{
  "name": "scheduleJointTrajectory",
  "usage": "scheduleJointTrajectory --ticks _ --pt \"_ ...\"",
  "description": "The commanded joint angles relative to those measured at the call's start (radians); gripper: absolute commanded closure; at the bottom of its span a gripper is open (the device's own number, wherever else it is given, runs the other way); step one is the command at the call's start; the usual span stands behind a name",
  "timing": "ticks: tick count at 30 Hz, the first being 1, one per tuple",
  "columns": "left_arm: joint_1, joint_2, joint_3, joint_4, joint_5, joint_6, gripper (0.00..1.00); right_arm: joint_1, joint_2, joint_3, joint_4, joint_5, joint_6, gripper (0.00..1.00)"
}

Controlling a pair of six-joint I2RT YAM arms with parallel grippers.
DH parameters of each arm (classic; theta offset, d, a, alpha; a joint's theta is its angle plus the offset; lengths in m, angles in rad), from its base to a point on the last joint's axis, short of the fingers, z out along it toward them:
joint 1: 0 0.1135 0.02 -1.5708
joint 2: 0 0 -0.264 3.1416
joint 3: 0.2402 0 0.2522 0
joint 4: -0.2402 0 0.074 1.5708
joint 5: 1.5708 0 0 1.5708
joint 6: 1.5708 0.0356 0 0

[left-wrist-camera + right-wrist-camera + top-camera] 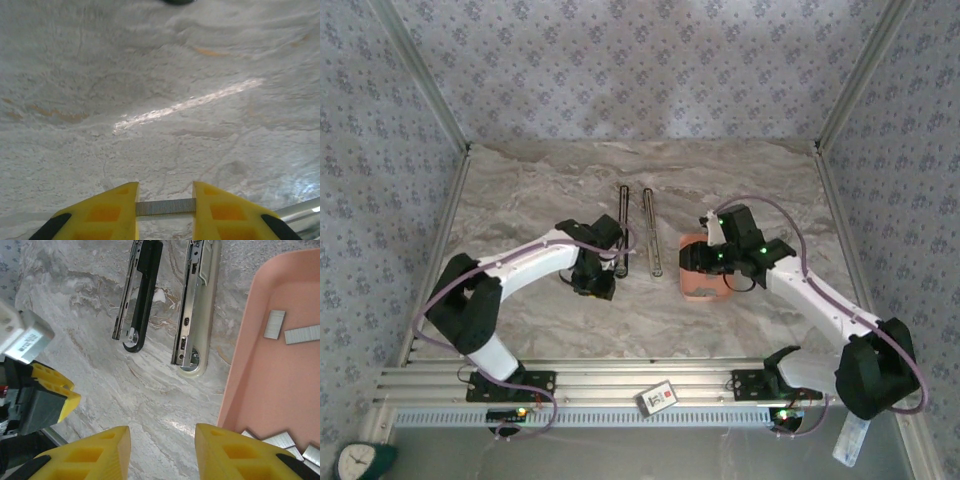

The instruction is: Load the staples into the stapler

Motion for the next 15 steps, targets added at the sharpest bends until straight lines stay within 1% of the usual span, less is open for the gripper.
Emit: scheduleJointTrajectory --ticks 1,7,11,13,15 --pt "-0.001 0.045 -0.033 0.006 0.004 -0.055 0.74 0.004 -0.044 -0.017 0.005 0.035 0.023 0.61" --pt "-0.002 0.084 -0.089 0.056 -0.007 -0.077 0.74 0.009 -0.072 -0.039 0.005 0.047 0.035 0.61" --pt "-0.002 0.113 -0.098 0.064 -0.029 -0.086 0.70 0.018 -0.073 -0.038 0.004 0.056 0.041 0.61" --pt "-0.003 0.125 -0.100 0.071 -0.029 -0.089 0.67 0.029 -0.070 -0.033 0.004 0.069 0.043 0.61" --pt "-0.003 0.127 -0.102 0.076 -0.034 -0.097 0.61 0.044 -0.067 -0.024 0.004 0.083 0.043 0.61"
